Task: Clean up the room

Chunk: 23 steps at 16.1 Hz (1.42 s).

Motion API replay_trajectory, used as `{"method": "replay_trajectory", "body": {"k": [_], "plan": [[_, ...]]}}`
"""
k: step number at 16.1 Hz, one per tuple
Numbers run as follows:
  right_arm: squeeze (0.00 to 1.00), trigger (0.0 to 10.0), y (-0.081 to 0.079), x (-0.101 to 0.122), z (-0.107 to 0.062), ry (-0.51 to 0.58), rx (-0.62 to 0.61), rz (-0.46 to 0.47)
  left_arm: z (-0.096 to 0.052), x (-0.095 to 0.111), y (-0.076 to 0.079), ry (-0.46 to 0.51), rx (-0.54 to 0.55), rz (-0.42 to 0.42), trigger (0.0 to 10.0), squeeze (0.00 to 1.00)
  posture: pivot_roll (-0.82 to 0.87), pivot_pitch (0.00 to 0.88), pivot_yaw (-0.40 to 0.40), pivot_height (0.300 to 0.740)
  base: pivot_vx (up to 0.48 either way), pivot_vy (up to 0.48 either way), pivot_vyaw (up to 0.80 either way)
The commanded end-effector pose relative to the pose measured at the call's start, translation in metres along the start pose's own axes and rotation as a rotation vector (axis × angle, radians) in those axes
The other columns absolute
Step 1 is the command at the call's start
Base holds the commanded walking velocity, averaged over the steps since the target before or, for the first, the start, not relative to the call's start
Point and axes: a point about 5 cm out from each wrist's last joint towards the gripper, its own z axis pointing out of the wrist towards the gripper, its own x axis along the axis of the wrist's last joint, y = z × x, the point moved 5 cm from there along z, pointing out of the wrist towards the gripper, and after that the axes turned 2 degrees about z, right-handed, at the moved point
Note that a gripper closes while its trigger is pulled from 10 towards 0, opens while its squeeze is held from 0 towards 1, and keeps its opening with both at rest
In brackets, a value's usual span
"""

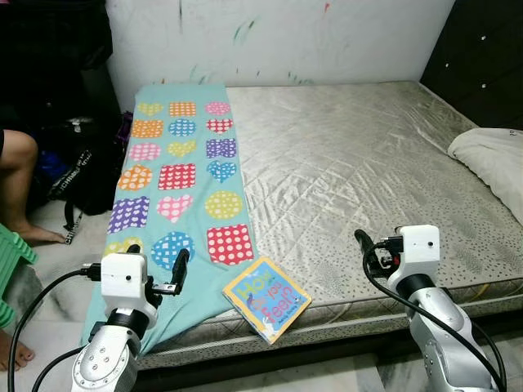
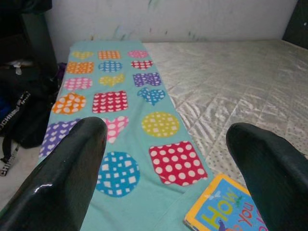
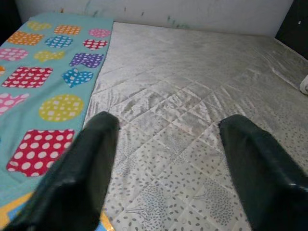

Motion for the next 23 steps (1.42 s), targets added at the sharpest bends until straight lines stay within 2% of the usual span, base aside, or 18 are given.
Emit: {"method": "replay_trajectory", "body": {"k": [1,3,13,14,15,20,21,23], "plan": [[1.0,10.0,-0.002,0.007,0.001,0.026,0.014,0.019,0.001,-0.001,0.0,-0.005,0.002,0.004,10.0,0.0,-0.08,0.0,-0.045,0.74,0.0,0.0,0.0],[1.0,10.0,-0.003,0.004,0.0,0.017,0.013,0.049,0.002,-0.001,0.0,-0.004,0.002,0.005,10.0,0.0,-0.08,0.0,-0.043,0.74,0.0,0.0,0.0],[1.0,10.0,0.0,0.001,-0.002,-0.008,-0.012,0.059,0.001,-0.001,0.001,-0.006,-0.004,0.005,10.0,0.0,-0.08,0.0,-0.041,0.74,0.0,0.0,0.0],[0.78,10.0,-0.002,-0.002,-0.002,-0.03,-0.001,0.058,0.001,-0.001,0.001,-0.009,0.002,-0.003,10.0,0.0,-0.08,0.0,-0.041,0.74,0.0,0.0,0.0],[0.0,10.0,-0.004,-0.005,-0.002,-0.043,0.019,0.053,0.001,-0.001,0.001,-0.011,0.01,-0.015,10.0,0.0,-0.08,0.0,-0.042,0.74,0.0,0.0,0.0],[0.0,10.0,-0.002,-0.011,-0.002,-0.086,0.003,0.062,0.001,-0.003,0.001,-0.02,0.011,-0.033,10.0,0.0,-0.09,0.0,-0.043,0.74,0.0,0.0,0.0],[0.0,10.0,0.002,-0.01,-0.001,-0.088,-0.031,0.037,0.002,-0.004,0.001,-0.023,0.012,-0.037,10.0,0.0,-0.09,0.0,-0.045,0.74,0.0,0.0,0.0],[0.0,10.0,0.0,-0.007,0.003,-0.069,-0.004,-0.032,0.003,-0.004,0.001,-0.025,0.014,-0.041,10.0,0.0,-0.08,0.0,-0.048,0.74,0.0,0.0,0.0]]}}
